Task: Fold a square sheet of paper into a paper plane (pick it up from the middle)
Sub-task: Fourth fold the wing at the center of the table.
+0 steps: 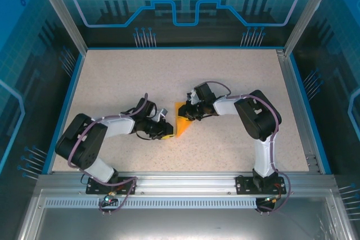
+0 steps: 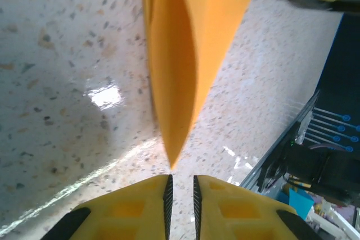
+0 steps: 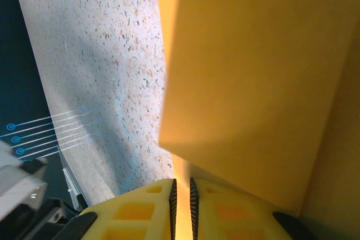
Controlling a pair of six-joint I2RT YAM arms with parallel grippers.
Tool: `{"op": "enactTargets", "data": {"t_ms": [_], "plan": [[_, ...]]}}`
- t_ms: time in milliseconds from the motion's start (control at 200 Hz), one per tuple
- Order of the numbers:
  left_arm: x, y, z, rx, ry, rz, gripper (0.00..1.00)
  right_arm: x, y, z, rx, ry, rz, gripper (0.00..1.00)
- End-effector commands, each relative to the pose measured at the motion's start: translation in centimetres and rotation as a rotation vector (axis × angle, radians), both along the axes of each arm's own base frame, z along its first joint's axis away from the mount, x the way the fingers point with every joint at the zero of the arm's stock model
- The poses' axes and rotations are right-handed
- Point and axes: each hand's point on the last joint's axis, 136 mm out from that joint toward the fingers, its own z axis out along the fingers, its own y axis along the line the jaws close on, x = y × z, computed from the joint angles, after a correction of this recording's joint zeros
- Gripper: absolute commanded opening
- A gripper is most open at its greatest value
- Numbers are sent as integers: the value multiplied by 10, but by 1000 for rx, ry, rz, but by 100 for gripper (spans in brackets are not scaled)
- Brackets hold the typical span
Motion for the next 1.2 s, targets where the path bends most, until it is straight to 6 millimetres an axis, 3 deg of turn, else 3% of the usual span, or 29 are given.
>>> {"op": "enactTargets", "data": {"t_ms": [0, 295, 445, 710, 855, 1195], "plan": [[7, 4, 5, 7, 6, 70, 21, -15, -34, -54, -182, 102, -51, 17], [37, -19, 34, -101, -39, 79, 23, -16, -35, -54, -189, 106, -52, 17], [42, -34, 38, -158, -23, 42, 23, -16, -36, -55, -191, 110, -54, 17], [41, -38, 5, -104, 37, 38, 23, -16, -36, -54, -189, 109, -51, 18], [32, -30, -15, -54, 77, 50, 22, -17, -36, -54, -192, 108, -51, 18], [11, -20, -32, -2, 116, 25, 22, -19, -38, -58, -197, 119, -50, 18]]}}
